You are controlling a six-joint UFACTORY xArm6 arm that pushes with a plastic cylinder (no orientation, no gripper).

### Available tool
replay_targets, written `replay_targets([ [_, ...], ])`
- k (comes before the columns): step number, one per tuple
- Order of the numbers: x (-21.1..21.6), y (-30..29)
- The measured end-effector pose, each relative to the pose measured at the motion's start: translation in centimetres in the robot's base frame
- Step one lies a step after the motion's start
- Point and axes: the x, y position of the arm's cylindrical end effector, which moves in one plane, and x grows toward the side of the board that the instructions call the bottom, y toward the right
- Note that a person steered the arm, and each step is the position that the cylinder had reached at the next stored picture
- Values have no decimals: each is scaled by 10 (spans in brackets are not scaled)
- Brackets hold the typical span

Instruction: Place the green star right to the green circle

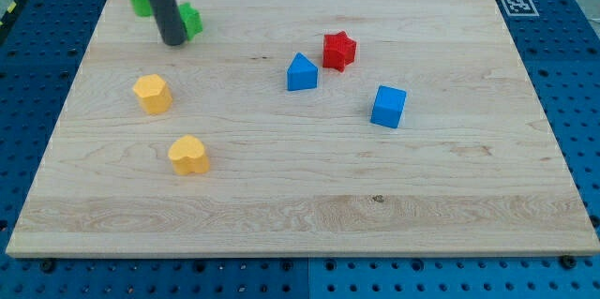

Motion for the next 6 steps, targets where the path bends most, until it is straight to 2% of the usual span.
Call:
replay_targets([
  [2, -17, 51],
  [3, -23, 43],
  [5, -8, 46],
  [6, -15, 28],
])
